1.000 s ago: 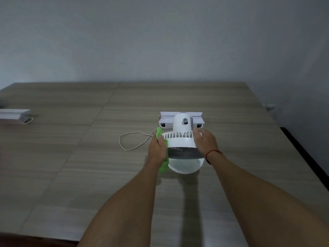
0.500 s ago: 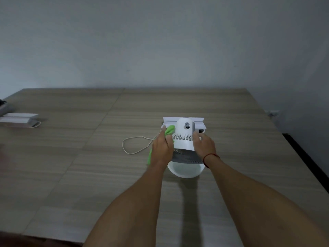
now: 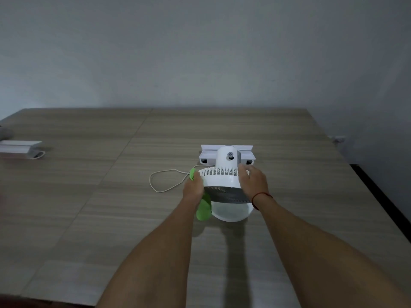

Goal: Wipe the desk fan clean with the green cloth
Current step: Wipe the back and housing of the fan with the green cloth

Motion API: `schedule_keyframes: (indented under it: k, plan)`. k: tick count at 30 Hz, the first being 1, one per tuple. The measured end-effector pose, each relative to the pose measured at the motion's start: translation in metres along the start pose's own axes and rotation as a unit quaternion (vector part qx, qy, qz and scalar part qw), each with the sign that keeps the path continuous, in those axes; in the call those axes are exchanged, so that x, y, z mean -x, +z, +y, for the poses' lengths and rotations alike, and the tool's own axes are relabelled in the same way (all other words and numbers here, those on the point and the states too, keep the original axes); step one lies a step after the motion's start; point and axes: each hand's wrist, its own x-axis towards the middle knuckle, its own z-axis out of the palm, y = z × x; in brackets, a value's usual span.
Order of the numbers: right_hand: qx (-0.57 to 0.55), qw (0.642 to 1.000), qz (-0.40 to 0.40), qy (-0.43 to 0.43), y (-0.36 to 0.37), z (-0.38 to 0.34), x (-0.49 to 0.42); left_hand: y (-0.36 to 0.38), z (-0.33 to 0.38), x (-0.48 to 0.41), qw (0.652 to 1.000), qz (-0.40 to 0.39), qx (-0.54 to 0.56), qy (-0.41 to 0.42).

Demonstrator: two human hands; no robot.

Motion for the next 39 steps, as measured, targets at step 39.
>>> schedule_keyframes:
  k: [39]
  plan:
    - [0.020, 0.999, 0.026, -0.018, 0.014, -0.002, -0.005, 0.012, 0.010, 0.004, 0.875, 0.078, -0.305, 0.367]
